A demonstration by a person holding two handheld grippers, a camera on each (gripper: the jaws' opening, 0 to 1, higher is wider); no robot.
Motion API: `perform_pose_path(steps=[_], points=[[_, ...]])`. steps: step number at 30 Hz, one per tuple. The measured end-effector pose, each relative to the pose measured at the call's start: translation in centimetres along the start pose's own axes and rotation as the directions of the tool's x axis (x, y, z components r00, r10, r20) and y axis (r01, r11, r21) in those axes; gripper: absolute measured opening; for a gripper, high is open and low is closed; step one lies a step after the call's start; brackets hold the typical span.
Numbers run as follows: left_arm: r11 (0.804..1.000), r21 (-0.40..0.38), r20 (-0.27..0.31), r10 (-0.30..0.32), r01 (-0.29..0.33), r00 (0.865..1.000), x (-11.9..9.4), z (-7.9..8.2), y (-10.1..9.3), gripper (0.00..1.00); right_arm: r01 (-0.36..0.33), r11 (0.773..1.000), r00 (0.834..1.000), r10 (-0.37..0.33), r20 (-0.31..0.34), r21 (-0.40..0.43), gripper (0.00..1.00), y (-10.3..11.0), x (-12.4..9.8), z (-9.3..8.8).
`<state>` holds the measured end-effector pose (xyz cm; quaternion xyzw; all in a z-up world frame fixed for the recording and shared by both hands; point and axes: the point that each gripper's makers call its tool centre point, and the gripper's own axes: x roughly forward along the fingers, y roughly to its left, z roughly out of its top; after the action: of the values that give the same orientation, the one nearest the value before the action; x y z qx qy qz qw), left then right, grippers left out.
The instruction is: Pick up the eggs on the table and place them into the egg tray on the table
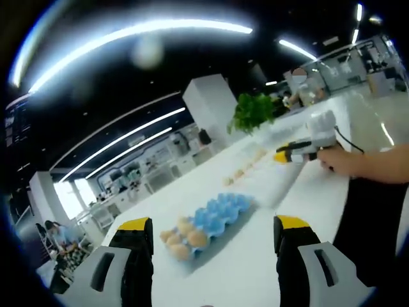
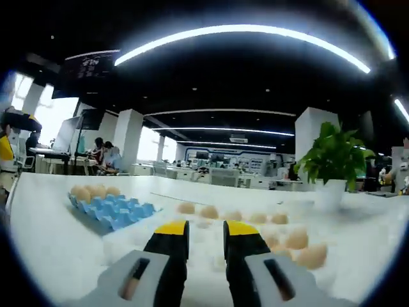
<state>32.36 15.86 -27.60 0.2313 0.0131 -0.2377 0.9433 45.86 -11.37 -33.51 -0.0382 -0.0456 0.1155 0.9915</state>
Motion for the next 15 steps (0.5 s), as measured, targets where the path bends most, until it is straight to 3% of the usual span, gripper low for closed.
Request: perform_pose_path(steps=[4, 6, 9, 13, 15], points=[[0.999, 0.005, 0.023, -0.048, 0.048, 0.999, 1.9, 0.6, -0.8, 0.78, 0.122, 0.992, 0.992, -0.121, -0.032, 0.031, 0.27, -4.3, -1.1, -0.9], [0.997, 0.008, 0.036, -0.073, 0.073, 0.997, 2.8, 1.0, -1.2, 0.78, 0.14, 0.99, 0.989, -0.138, -0.057, 0.033, 0.28, -5.2, -1.3, -1.4], [0.995, 0.013, 0.053, -0.104, 0.104, 0.993, 3.7, 1.5, -1.9, 0.78, 0.138, 0.989, 0.987, -0.133, -0.087, 0.06, 0.28, -5.3, -1.1, -2.1], [0.991, 0.019, 0.075, -0.134, 0.133, 0.988, 4.4, 2.2, -2.5, 0.78, 0.09, 0.996, 0.988, -0.088, -0.124, 0.012, 0.28, -3.9, -0.2, -2.8], [0.99, 0.018, 0.082, -0.139, 0.138, 0.987, 4.5, 2.4, -2.6, 0.78, 0.09, 0.996, 0.98, -0.089, -0.175, -0.003, 0.29, -3.9, -0.1, -3.9]])
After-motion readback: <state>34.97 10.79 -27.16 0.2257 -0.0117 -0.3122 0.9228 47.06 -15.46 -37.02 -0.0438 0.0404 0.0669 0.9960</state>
